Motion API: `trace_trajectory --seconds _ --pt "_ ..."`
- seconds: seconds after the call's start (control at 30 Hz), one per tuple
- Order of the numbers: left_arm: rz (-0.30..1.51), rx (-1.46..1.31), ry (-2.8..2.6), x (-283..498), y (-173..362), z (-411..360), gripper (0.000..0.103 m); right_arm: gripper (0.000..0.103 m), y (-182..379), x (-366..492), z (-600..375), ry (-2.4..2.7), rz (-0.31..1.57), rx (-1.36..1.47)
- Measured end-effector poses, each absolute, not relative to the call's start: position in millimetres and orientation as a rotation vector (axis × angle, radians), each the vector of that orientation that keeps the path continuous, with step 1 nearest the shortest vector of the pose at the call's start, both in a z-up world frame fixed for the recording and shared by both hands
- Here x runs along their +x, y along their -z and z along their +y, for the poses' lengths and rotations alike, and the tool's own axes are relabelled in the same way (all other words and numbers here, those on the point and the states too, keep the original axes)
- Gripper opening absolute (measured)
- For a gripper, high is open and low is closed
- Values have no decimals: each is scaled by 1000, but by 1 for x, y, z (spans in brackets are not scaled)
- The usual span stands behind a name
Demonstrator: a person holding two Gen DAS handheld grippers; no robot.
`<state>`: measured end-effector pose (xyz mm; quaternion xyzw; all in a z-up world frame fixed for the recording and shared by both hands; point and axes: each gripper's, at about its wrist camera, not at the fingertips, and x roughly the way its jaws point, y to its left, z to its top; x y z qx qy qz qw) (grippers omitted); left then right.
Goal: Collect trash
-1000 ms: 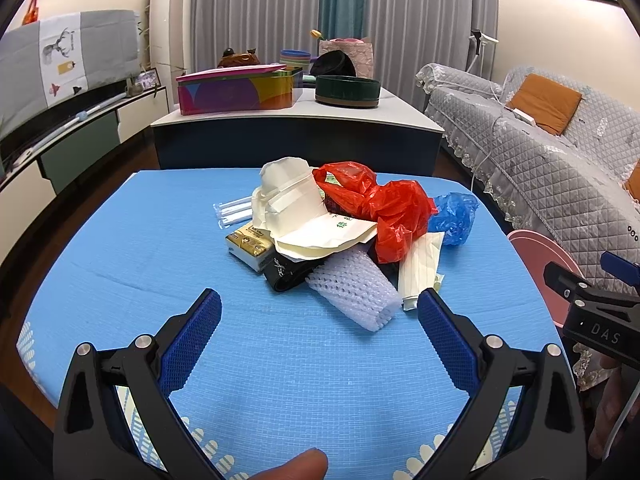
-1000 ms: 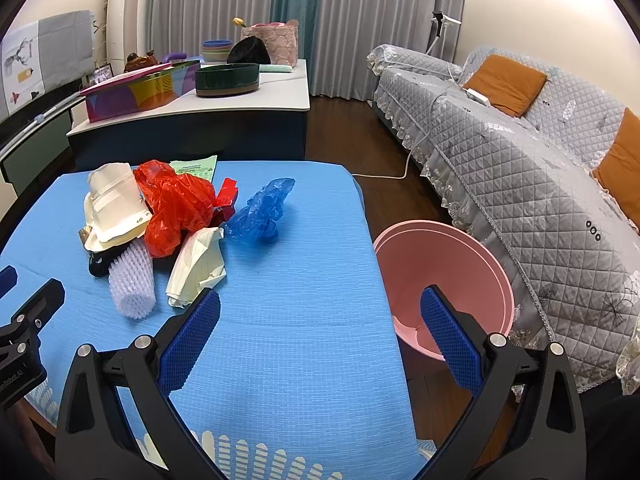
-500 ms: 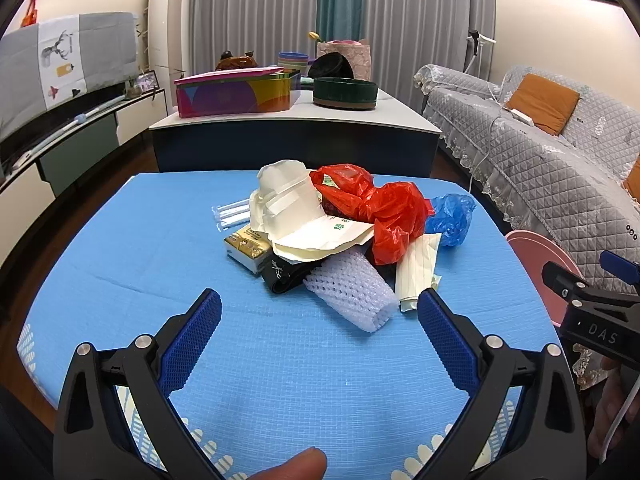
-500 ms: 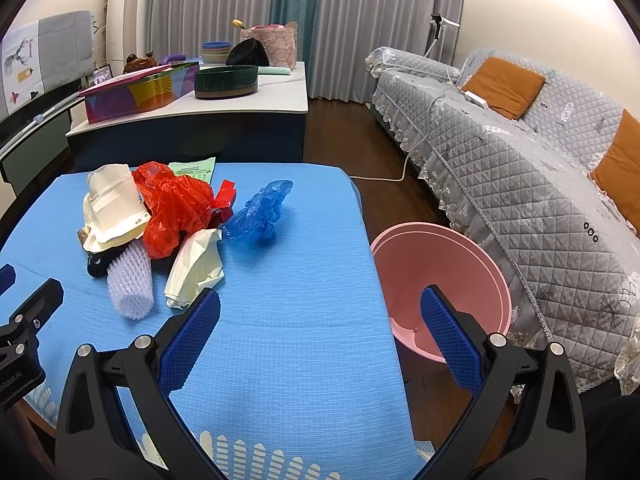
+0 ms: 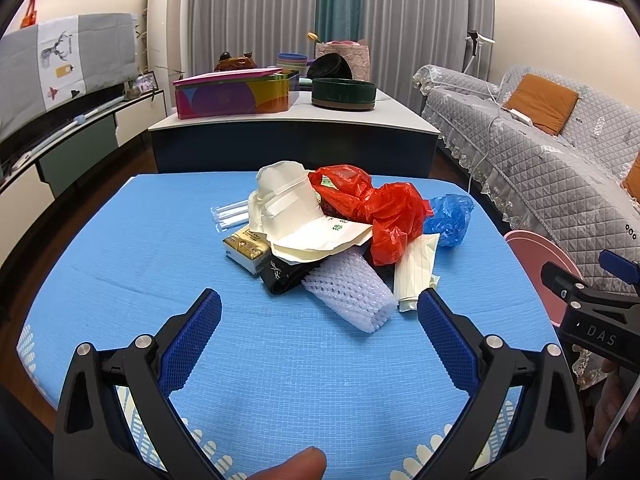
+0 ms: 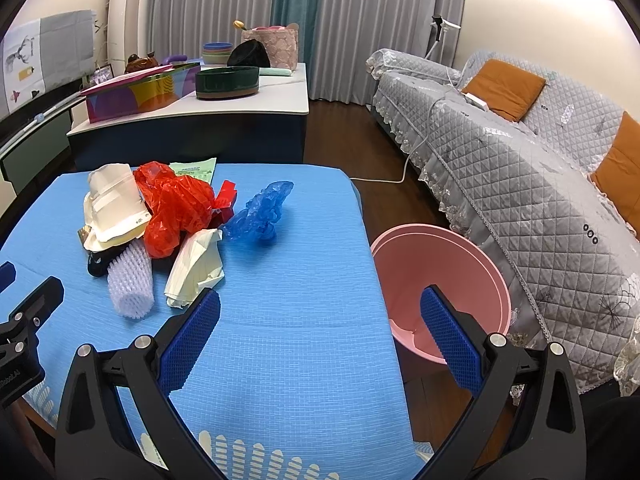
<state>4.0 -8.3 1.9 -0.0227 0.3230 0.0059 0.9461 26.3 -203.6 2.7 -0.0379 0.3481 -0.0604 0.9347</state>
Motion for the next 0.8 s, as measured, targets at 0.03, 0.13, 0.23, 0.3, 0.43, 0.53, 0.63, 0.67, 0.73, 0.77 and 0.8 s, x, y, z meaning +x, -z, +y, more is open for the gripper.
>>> trace_trajectory --seconds 0.03,0.13,0.23,0.3,0.43,0.53,0.63,0.67,0.73,0.77,0.8 --pt "658 -47 -12 4 -2 -8 95 98 -3 26 -204 121 710 -77" --pt "656 -47 -11 4 -3 -9 95 98 -4 25 -203 118 702 -80" --pt "654 -45 -11 3 -4 -10 95 98 -4 26 -203 107 704 -77" --pt "653 -47 -10 4 -5 -10 95 98 -4 26 -202 102 700 -72" --pt "644 -45 -9 5 -7 -11 95 97 -4 26 -200 86 691 -59" --pt "637 -47 -11 7 -7 -10 95 91 -5 28 -199 53 687 -32" --pt "634 -54 -17 10 -5 -9 95 88 -4 32 -195 14 680 -9" --pt "634 -58 -19 12 -5 -8 95 86 -3 35 -193 -1 677 -5" --pt "635 -68 -24 15 -3 -6 95 85 -2 39 -190 -19 677 1" --pt "637 -75 -28 18 -3 -5 95 82 1 43 -188 -34 681 11" --pt "638 -82 -32 20 -2 -3 95 78 3 46 -186 -45 683 16"
